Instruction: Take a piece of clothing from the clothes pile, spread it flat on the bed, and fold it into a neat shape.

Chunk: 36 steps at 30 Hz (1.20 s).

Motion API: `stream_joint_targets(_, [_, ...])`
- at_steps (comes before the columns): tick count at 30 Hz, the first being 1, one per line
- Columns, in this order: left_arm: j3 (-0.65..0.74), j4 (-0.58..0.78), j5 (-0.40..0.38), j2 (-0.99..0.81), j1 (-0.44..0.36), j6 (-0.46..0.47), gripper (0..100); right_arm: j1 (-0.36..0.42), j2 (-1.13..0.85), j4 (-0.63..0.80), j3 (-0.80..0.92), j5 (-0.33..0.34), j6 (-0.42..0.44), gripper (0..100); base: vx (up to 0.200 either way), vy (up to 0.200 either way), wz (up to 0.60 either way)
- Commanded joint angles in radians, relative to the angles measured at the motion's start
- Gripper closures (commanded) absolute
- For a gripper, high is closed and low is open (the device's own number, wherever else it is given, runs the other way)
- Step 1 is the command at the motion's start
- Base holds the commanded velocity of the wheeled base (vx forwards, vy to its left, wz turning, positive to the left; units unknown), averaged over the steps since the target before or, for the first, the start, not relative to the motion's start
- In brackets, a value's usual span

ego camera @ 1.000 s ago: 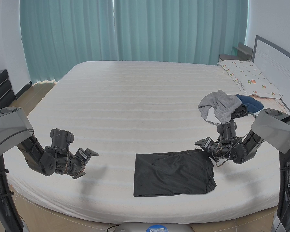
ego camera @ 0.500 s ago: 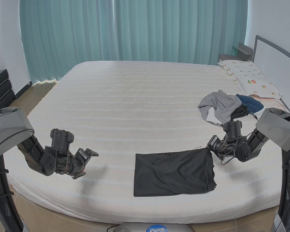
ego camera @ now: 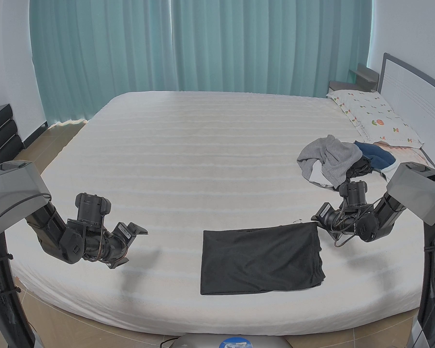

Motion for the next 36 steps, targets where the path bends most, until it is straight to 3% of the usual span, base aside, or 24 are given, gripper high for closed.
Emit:
stream_joint_targets(1, [0.0,0.001,0.0,0.0,0.0,-0.001,0,-0.004,-0.039,-0.027,0.052,0.009,-0.008,0,0.0,0.0,0.0])
stream_joint_targets(3, [0.0,-0.001,0.0,0.002,-0.001,-0.001,0,-0.01,-0.06,-0.041,0.083,0.014,-0.01,0,0.0,0.0,0.0])
stream_joint_targets(7, [0.0,0.001,0.0,0.002,0.0,0.001,0,-0.013,-0.169,-0.095,0.293,0.115,-0.148,0,0.0,0.0,0.0])
stream_joint_targets(12, [0.0,0.001,0.0,0.0,0.0,0.001,0,0.001,-0.227,-0.135,0.468,0.157,-0.255,0,0.0,0.0,0.0])
stream_joint_targets(18, [0.0,0.001,0.0,0.0,0.0,-0.001,0,0.054,-0.218,-0.213,0.575,0.154,-0.287,0,0.0,0.0,0.0])
stream_joint_targets(27, [0.0,0.001,0.0,0.0,0.0,-0.001,0,0.091,-0.152,-0.231,0.598,0.14,-0.301,0,0.0,0.0,0.0])
stream_joint_targets(28, [0.0,0.001,0.0,0.0,0.0,-0.001,0,0.091,-0.157,-0.231,0.61,0.14,-0.31,100,0.0,0.0,0.0])
stream_joint_targets(36, [0.0,0.001,0.0,0.0,0.0,-0.001,0,0.05,-0.2,-0.234,0.686,0.135,-0.381,100,0.0,0.0,0.0])
